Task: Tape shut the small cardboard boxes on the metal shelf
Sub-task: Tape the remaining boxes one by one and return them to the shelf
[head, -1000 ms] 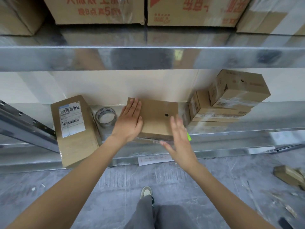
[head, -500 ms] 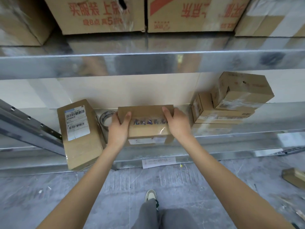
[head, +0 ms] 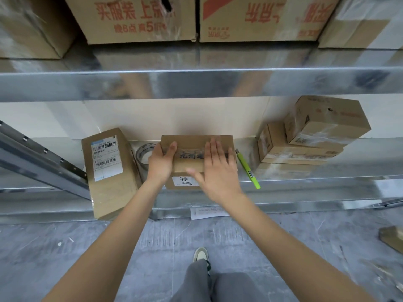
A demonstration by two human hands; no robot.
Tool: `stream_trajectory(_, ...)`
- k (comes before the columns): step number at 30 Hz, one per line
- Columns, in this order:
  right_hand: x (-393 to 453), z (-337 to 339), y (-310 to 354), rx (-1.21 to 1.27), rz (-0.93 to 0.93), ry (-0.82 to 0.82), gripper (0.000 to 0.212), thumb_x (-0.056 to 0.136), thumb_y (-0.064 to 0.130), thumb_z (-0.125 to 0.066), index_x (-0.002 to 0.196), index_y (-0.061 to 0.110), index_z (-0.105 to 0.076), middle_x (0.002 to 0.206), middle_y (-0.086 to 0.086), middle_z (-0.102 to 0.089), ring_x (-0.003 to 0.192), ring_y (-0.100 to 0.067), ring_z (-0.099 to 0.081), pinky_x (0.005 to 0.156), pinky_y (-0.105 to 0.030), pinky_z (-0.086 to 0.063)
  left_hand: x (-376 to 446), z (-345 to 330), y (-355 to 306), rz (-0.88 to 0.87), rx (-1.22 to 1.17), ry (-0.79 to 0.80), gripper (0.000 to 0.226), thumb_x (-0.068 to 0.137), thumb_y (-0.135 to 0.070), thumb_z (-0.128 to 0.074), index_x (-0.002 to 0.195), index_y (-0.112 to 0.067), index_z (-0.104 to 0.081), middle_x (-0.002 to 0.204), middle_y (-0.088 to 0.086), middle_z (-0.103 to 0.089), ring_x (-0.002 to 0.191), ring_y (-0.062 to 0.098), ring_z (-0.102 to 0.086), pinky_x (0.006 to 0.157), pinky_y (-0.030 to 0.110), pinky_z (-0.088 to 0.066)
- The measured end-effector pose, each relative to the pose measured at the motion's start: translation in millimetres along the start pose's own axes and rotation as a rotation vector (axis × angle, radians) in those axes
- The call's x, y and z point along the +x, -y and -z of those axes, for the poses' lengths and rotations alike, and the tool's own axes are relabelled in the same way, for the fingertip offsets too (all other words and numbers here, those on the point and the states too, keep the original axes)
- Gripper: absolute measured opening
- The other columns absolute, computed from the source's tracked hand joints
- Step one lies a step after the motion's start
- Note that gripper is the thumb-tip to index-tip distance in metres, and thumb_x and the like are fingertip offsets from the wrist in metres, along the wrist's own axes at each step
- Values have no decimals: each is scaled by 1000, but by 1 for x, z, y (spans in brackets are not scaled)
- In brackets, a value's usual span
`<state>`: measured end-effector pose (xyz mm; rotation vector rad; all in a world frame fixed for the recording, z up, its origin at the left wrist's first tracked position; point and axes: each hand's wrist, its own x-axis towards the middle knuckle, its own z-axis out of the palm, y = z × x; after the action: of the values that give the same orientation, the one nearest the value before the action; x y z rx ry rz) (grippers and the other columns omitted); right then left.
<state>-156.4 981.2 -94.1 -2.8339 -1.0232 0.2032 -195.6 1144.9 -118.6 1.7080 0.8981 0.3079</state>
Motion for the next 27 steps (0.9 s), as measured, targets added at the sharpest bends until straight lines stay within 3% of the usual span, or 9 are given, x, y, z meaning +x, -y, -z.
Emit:
stream_trajectory(4,-64,-16,1,-20,82,-29,94,90,72,-12,153,2,-10,161,-14,-5,149,-28,-3,121,-45,-6,-2,-1,0,-4,4,-10,14,97,-42,-54,86,-32,-54,87,-16,-62,84,5,-59,79,30,-42)
stream_trajectory(7,-68,-15,-5,-24,123,-90,80,95,59,-34,151,2,-24,158,-14,-20,147,-28,-17,120,-46,-14,0,1,-1,6,10,-7,15,96,-44,-54,84,-34,-53,87,-17,-61,87,10,-60,81,31,-42)
stream_trajectory(9,-55,-9,-15,139,135,-143,71,96,47,-51,150,7,-29,157,-13,-27,147,-27,-22,121,-44,-13,2,2,-2,2,-6,4,15,96,-42,-54,85,-33,-54,89,-17,-62,94,17,-61,85,33,-44)
stream_trajectory(13,-30,8,-43,689,-119,-21,97,83,44,-71,155,18,-12,161,-11,-9,147,-24,-16,113,-26,-20,-2,4,-3,12,-24,7,16,95,-46,-55,90,-31,-58,92,-12,-65,99,18,-62,84,31,-44)
stream_trajectory(16,-22,11,-53,680,-159,-64,96,74,62,-69,151,23,-25,148,-5,-42,131,-22,-44,104,-31,-37,-3,13,-7,89,-104,5,46,94,-59,-46,116,-22,-63,117,0,-66,111,21,-60,100,40,-45)
stream_trajectory(20,-1,19,-59,526,-339,-301,88,65,93,-41,124,29,-54,113,1,-64,102,-22,-60,79,-34,-48,-1,22,-5,190,-248,17,69,82,-76,-36,125,-27,-57,126,-4,-62,116,18,-57,107,43,-40)
stream_trajectory(22,16,12,-60,591,-419,-136,78,70,89,-42,104,20,-57,95,0,-65,92,-25,-62,71,-34,-48,-7,13,3,136,-95,24,65,91,-71,-35,125,-20,-55,130,-1,-59,116,19,-55,102,36,-38)
stream_trajectory(24,27,1,-56,709,-462,23,68,80,78,-46,97,14,-55,92,-3,-64,91,-26,-63,76,-37,-51,-13,4,15,57,68,31,59,98,-60,-37,130,-13,-52,124,3,-60,112,22,-55,90,32,-37)
stream_trajectory(27,40,-9,-49,592,-455,-77,63,92,63,-44,122,8,-49,117,-13,-59,113,-33,-54,90,-42,-46,-6,1,20,41,131,26,56,100,-52,-37,122,-3,-55,111,8,-63,104,28,-58,81,31,-36)
